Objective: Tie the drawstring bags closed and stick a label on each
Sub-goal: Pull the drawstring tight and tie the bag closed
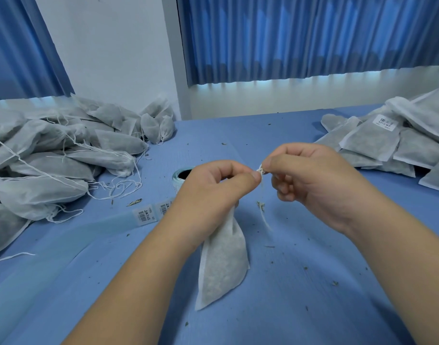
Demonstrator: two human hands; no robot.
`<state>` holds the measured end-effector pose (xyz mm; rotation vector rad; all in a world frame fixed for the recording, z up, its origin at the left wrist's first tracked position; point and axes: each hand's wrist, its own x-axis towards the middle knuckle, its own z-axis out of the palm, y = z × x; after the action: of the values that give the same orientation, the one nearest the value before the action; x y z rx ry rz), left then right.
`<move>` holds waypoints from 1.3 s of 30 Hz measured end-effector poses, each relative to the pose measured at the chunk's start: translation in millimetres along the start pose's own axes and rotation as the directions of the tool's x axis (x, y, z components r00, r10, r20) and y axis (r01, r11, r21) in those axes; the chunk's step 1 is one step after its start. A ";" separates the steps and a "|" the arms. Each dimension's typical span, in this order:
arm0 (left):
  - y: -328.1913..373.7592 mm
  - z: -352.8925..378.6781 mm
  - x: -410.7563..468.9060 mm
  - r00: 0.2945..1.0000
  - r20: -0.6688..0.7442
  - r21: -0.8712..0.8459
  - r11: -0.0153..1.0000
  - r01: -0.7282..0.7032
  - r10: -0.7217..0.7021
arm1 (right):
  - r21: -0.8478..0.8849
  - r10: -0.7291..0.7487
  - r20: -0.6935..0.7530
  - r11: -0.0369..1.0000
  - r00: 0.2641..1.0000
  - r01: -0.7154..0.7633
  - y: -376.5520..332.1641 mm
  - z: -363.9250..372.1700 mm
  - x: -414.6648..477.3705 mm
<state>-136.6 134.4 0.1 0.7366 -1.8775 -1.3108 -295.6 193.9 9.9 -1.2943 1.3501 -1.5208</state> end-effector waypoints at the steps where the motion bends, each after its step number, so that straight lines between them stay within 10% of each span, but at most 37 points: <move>1: -0.2 -0.2 0.2 1.000 -0.004 0.009 1.000 -0.002 0.002 | -0.029 -0.007 -0.003 1.000 1.000 0.007 0.5 -0.3 0.1; 23: 1.0 0.8 2.9 0.998 -0.064 -0.065 0.998 0.017 -0.021 | 0.599 0.038 0.156 0.791 0.987 -0.126 -4.0 17.3 -7.1; 28: -2.8 1.2 5.8 0.958 -0.276 0.149 0.988 -0.033 0.074 | 0.422 0.253 0.312 0.827 0.916 -0.372 -11.3 9.3 -7.5; 33: -1.5 4.5 3.6 0.988 -0.153 0.124 0.992 0.013 0.007 | 0.559 0.183 0.166 0.792 0.969 -0.245 -10.1 12.7 -8.0; 39: -2.4 4.9 6.2 0.949 -0.303 0.205 0.978 -0.026 0.088 | 0.427 0.220 0.372 0.822 0.902 -0.376 -12.3 10.8 -11.3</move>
<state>-144.0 131.4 -1.8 0.9261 -1.7707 -0.9164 -281.1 204.2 18.8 -0.8914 0.8395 -1.2626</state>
